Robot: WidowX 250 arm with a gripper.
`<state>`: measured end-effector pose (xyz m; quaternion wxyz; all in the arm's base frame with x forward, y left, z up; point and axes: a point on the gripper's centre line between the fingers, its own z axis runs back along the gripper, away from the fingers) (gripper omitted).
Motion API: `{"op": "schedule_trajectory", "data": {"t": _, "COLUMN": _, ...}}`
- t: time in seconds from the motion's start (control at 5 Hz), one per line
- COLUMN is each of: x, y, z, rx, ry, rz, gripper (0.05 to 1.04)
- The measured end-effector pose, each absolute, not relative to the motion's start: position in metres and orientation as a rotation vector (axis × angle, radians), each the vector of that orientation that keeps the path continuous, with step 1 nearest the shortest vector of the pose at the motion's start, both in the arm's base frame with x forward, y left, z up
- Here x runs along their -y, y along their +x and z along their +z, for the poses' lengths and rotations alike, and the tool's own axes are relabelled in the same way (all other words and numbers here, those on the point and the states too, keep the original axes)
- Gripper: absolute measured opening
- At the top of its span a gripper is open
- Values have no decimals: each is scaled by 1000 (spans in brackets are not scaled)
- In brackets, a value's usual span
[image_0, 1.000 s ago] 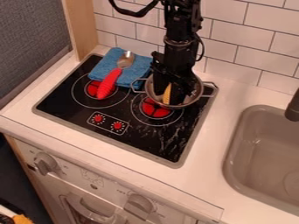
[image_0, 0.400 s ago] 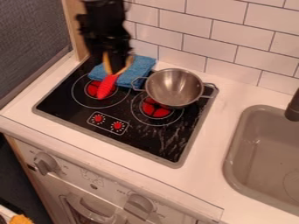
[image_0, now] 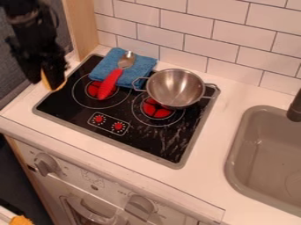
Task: Move the corn to the lower corner of the left burner
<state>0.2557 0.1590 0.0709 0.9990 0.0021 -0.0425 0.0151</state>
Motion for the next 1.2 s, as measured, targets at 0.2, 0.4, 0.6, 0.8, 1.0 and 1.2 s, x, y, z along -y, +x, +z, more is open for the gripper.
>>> {"op": "schedule_trajectory", "data": {"t": 0.2, "x": -163, "y": 260, "z": 58, "rx": 76, "ry": -14, "rz": 28, "gripper": 593}}
{"op": "schedule_trajectory", "data": {"t": 0.4, "x": -159, "y": 266, "z": 52, "rx": 58, "ry": -3, "rz": -1, "gripper": 593}}
{"op": "schedule_trajectory", "data": {"t": 0.6, "x": -160, "y": 266, "z": 43, "rx": 27, "ry": 14, "rz": -6, "gripper": 593}}
{"op": "schedule_trajectory", "data": {"t": 0.8, "x": -164, "y": 266, "z": 32, "rx": -2, "ry": 3, "rz": 8, "gripper": 685}}
{"op": "schedule_trajectory", "data": {"t": 1.0, "x": -168, "y": 267, "z": 32, "rx": -1, "ry": 2, "rz": 15, "gripper": 970}}
{"op": "schedule_trajectory", "data": {"t": 1.2, "x": -166, "y": 268, "z": 31, "rx": -10, "ry": -4, "rz": 0, "gripper": 1007}}
